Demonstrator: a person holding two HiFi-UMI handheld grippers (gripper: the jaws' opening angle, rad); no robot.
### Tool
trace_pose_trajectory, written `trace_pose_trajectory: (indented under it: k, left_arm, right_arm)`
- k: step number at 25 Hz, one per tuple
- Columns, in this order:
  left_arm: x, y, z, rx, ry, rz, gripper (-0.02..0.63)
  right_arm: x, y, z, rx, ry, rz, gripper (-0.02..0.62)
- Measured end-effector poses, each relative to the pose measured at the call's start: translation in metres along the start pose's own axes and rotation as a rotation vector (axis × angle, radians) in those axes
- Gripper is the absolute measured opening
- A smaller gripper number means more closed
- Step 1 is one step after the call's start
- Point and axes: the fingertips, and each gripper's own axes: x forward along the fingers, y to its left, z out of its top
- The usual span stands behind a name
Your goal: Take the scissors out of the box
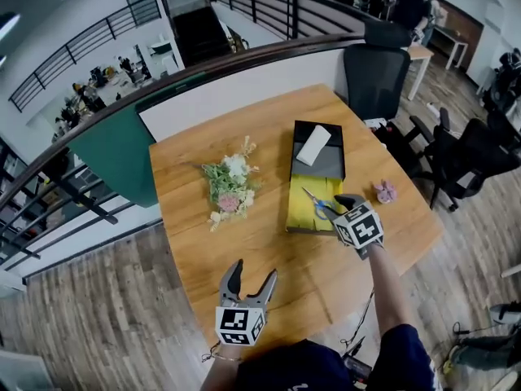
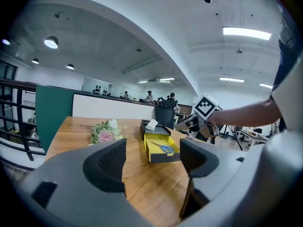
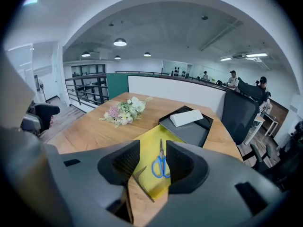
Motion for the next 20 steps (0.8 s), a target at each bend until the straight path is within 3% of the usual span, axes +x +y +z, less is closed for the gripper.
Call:
trace_pose_trajectory:
  k: [11, 20]
  left_arm:
    - [0.018, 0.016, -0.011, -0.041, 0.044, 0.098, 0.354]
    - [0.027, 0.024, -0.023, -0.058, 0.095, 0.117, 0.353]
  right_arm:
    - [0.074, -0.009, -0.052, -0.085, 0.264, 0.141, 0.187]
    - [0.116, -0.023, -0.072, -0.086, 0.391, 0.187, 0.169]
